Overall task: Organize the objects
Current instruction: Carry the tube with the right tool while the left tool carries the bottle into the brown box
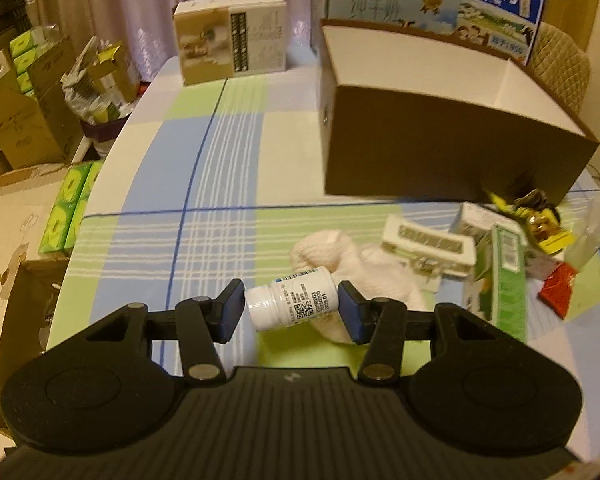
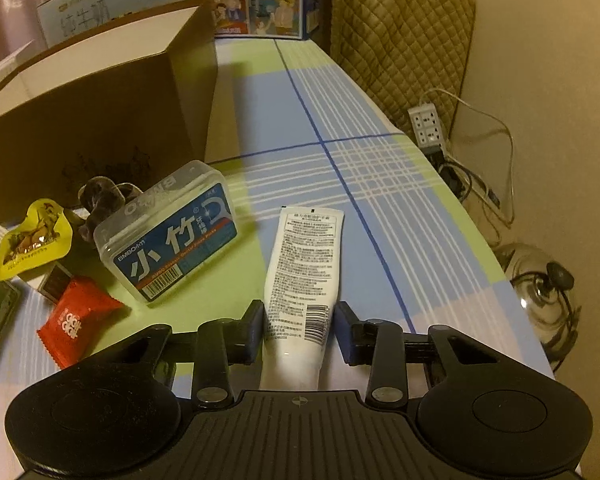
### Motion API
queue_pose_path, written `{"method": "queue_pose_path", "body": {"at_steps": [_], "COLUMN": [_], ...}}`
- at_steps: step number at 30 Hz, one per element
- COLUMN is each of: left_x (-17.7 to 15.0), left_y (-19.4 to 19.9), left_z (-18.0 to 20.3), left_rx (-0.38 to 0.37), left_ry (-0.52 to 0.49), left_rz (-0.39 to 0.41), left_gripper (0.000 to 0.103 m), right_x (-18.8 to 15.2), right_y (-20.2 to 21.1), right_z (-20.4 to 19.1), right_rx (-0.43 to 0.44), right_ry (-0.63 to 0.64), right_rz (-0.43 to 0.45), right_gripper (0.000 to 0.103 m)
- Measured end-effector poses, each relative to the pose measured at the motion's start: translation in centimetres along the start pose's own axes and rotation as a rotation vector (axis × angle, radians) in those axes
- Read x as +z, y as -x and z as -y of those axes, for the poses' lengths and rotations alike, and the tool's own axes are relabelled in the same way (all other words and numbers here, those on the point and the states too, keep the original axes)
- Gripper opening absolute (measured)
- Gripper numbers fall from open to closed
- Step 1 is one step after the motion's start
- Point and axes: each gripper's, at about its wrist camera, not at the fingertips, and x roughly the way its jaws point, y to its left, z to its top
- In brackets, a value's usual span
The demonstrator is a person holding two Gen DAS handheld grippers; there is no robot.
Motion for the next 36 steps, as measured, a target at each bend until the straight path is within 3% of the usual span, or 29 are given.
{"method": "queue_pose_path", "body": {"at_steps": [5,12,22,29,36], "left_x": [0.5,1.1,5.2,9.4,13.7], "left_y": [0.7,1.6,4.4,5.2,2.4], "left_z": [0.7,1.4,4.2,7.2,9.0], "left_rx": [-0.011,-0.02,-0.094,-0.144,-0.154], "left_ry": [-0.004,0.006,0.035,0.016,0.021], "left_rz": [0.017,0.037,0.138,0.209,0.219], "left_gripper": [0.046,0.046,0.046,0.046,0.046], "right_x": [0.5,1.7,4.6,8.2,11.8], "right_y": [1.1,4.8,11.3,11.7,9.4], "right_z": [0.6,0.6,-3.7,-7.0,-9.0], "right_rx": [0.019,0.115,0.333,0.43,0.471], "right_ry": [-0.049,-0.125,-0.109,-0.096,-0.111], "right_rz": [0.026,0.115,0.253,0.277,0.274], "right_gripper": [0.034,0.034,0.034,0.034,0.034]}}
